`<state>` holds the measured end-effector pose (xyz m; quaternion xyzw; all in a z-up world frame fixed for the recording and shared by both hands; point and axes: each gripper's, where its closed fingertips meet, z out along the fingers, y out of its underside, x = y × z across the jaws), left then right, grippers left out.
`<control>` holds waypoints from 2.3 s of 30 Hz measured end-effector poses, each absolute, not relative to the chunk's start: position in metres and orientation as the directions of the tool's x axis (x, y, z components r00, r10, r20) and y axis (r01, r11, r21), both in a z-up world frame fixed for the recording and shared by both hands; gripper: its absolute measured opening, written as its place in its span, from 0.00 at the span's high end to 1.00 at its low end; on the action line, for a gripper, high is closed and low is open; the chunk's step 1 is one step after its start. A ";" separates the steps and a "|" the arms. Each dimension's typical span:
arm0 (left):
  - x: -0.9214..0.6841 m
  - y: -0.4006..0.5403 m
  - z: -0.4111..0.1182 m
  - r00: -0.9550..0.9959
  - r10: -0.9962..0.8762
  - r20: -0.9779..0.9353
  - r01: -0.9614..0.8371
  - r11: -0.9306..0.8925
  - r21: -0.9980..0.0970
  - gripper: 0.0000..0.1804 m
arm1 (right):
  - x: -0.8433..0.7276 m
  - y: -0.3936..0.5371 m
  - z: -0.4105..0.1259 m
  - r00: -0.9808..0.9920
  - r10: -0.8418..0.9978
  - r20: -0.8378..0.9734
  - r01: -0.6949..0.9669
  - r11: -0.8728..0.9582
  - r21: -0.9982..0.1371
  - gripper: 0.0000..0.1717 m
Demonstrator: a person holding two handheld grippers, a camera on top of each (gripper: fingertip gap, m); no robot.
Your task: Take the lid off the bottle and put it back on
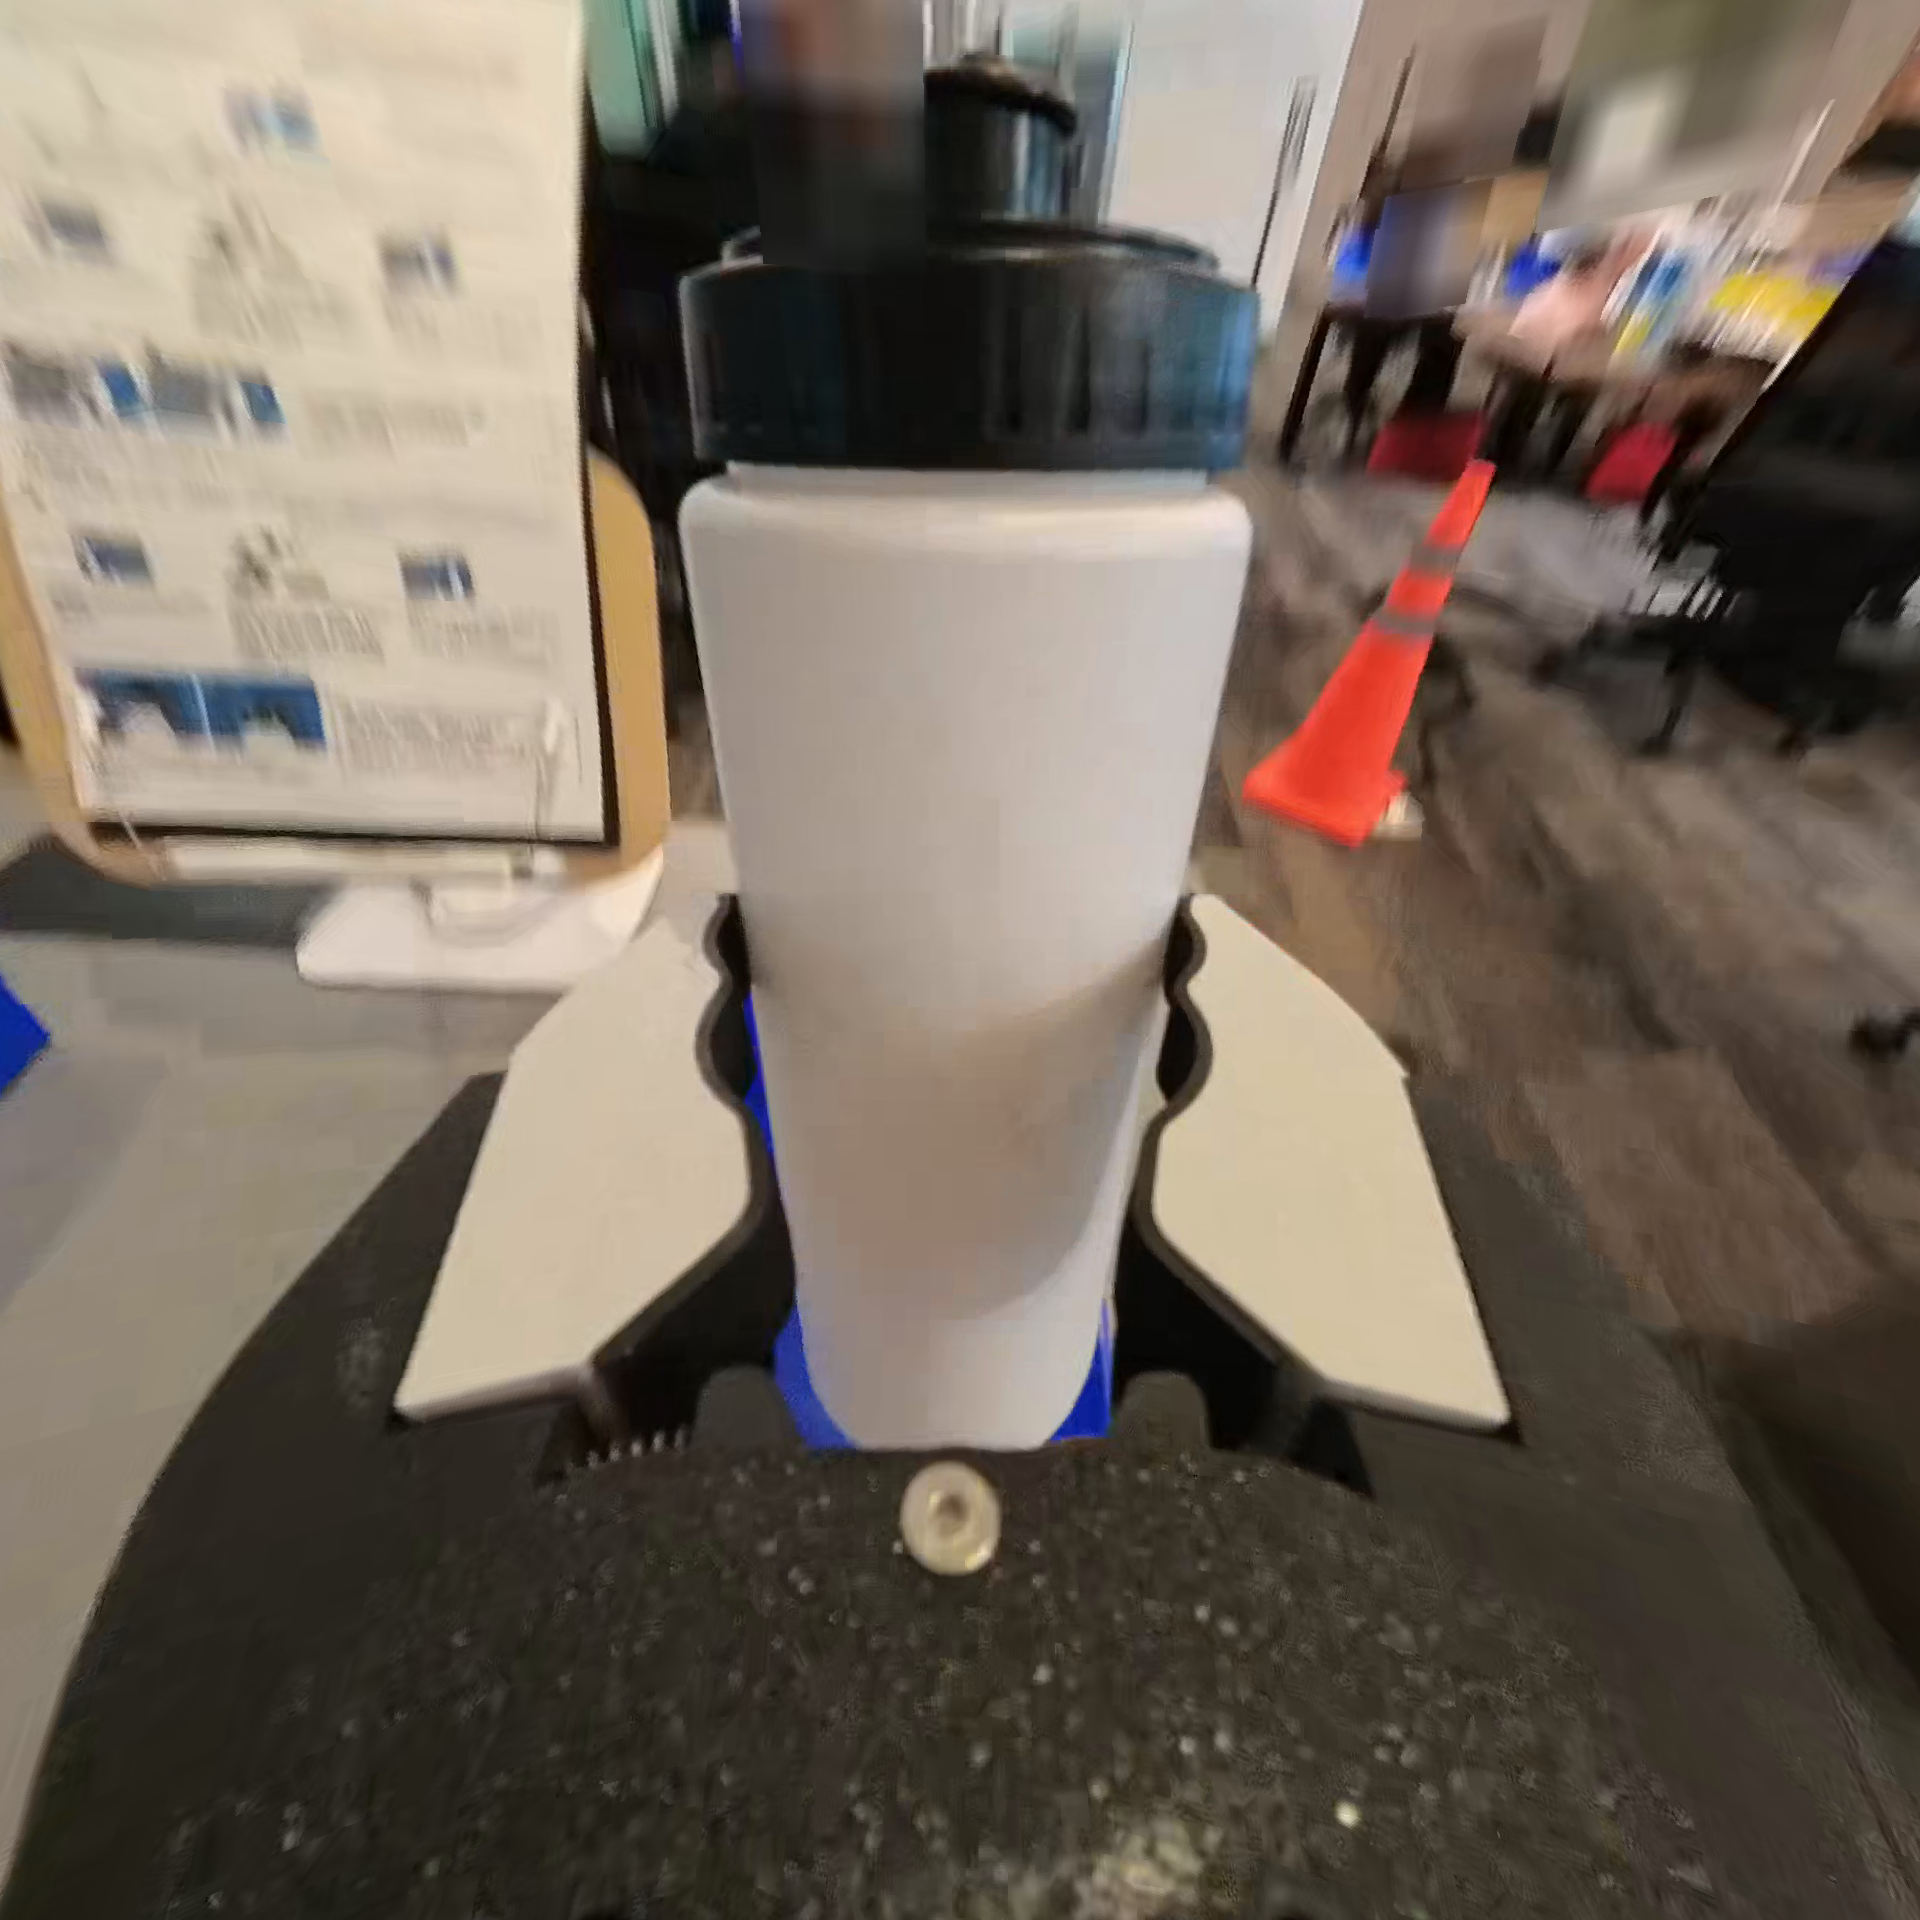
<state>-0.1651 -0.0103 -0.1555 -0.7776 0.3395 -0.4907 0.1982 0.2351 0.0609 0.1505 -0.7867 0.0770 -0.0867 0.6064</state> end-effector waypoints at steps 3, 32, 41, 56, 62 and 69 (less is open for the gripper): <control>-0.165 -0.013 -0.158 0.288 -0.720 0.631 -0.349 -0.692 -0.631 0.61 | 0.232 0.085 0.096 0.980 -0.195 0.028 -0.072 -0.489 -0.869 0.55; -0.169 -0.015 -0.145 0.273 -0.806 0.525 -0.356 -0.591 -0.724 0.60 | 0.239 0.131 -0.163 0.989 -0.146 0.017 -0.145 -0.988 -0.061 0.55; -0.174 -0.006 -0.148 0.365 -0.907 0.212 -0.429 -0.366 -0.826 0.57 | 0.179 0.113 0.040 0.994 0.104 0.031 0.088 -0.597 -0.797 0.57; -0.234 0.029 -0.088 0.742 -0.663 -0.098 -0.236 -0.122 -0.964 0.57 | 0.089 -0.064 -0.099 0.968 0.006 0.253 0.246 -0.250 -0.936 0.63; -0.303 0.021 -0.125 0.861 -0.508 0.025 -0.169 -0.332 -0.928 0.59 | 0.101 -0.083 -0.103 0.950 -0.070 0.303 0.277 -0.247 -0.928 0.70; -0.311 0.026 -0.119 0.876 -0.480 -0.037 -0.190 -0.274 -0.943 0.57 | 0.110 -0.079 -0.119 0.987 -0.054 0.153 0.132 -0.287 -0.949 0.64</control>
